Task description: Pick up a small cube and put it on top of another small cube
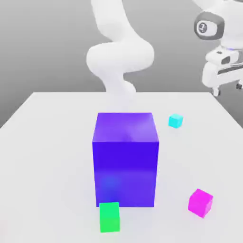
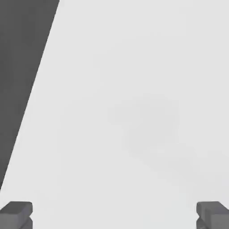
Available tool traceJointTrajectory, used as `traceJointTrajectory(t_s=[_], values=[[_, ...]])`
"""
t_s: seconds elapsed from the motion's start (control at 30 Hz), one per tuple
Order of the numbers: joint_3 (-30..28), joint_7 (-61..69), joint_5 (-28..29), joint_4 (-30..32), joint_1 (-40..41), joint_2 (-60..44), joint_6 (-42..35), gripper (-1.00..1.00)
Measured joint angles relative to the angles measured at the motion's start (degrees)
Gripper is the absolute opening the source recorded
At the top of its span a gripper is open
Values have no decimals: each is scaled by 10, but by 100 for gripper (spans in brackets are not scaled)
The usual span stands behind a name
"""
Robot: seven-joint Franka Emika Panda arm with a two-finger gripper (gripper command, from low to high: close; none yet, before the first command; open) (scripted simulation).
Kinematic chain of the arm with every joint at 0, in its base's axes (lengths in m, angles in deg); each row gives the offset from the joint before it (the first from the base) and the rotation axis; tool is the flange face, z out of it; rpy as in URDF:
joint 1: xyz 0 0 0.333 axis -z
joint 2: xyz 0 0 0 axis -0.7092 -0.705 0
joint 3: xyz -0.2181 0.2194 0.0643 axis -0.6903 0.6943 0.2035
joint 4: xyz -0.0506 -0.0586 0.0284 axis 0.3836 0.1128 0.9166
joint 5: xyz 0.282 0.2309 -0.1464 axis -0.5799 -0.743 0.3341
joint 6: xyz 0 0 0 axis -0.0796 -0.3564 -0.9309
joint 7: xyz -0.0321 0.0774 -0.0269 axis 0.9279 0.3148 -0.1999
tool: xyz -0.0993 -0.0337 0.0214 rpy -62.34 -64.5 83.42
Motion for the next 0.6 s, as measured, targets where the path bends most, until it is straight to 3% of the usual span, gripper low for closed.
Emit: traceJointTrajectory(t_s=[0.27, 0.43, 0.6], values=[[-45, 162, 182, -29, 141, -194, 144, 100], [-110, 204, 378, -48, 223, -322, 227, 100], [-227, 196, 566, -75, 199, -435, 292, 100]])
